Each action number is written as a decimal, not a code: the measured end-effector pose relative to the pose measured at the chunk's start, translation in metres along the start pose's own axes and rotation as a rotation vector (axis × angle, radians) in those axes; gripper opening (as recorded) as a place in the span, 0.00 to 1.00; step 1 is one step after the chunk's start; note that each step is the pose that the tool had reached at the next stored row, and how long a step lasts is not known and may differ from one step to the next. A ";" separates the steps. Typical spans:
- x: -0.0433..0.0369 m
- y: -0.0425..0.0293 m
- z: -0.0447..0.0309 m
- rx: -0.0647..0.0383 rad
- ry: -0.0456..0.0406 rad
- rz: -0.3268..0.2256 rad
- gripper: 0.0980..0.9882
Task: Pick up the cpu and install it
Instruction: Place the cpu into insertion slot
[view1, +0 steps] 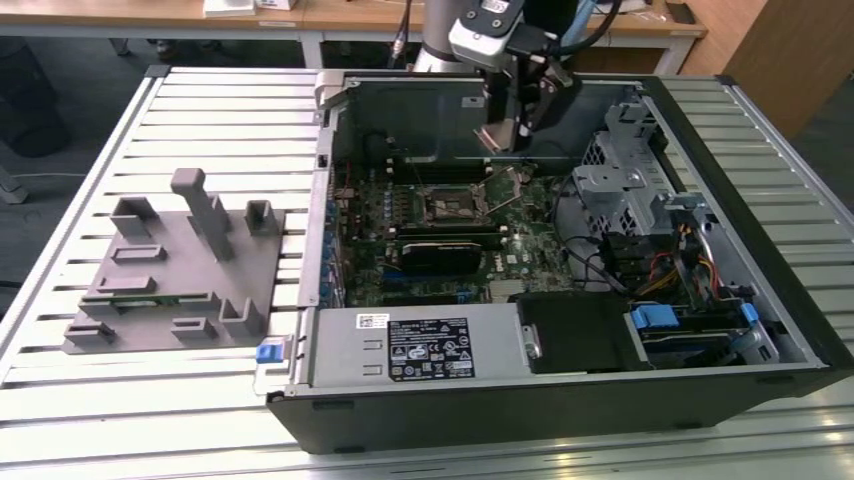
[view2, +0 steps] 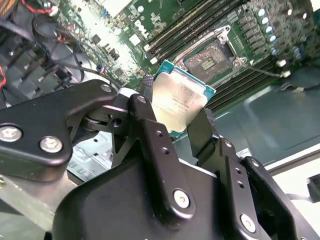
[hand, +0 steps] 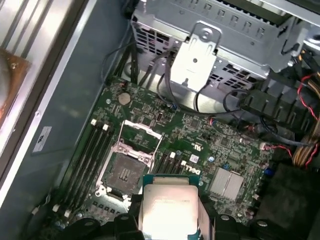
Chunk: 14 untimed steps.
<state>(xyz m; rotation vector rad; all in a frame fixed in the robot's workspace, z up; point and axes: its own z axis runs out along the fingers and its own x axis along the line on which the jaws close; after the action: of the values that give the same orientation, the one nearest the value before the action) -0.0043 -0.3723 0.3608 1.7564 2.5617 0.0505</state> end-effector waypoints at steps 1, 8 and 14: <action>0.0000 0.0000 0.0006 0.000 -0.0008 0.018 0.48; 0.0002 -0.0001 0.0033 0.001 -0.0064 0.138 0.48; 0.0004 -0.0001 0.0047 0.003 -0.0110 0.235 0.48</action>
<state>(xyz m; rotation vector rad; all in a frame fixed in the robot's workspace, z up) -0.0043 -0.3719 0.3561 2.0431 2.3348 0.0436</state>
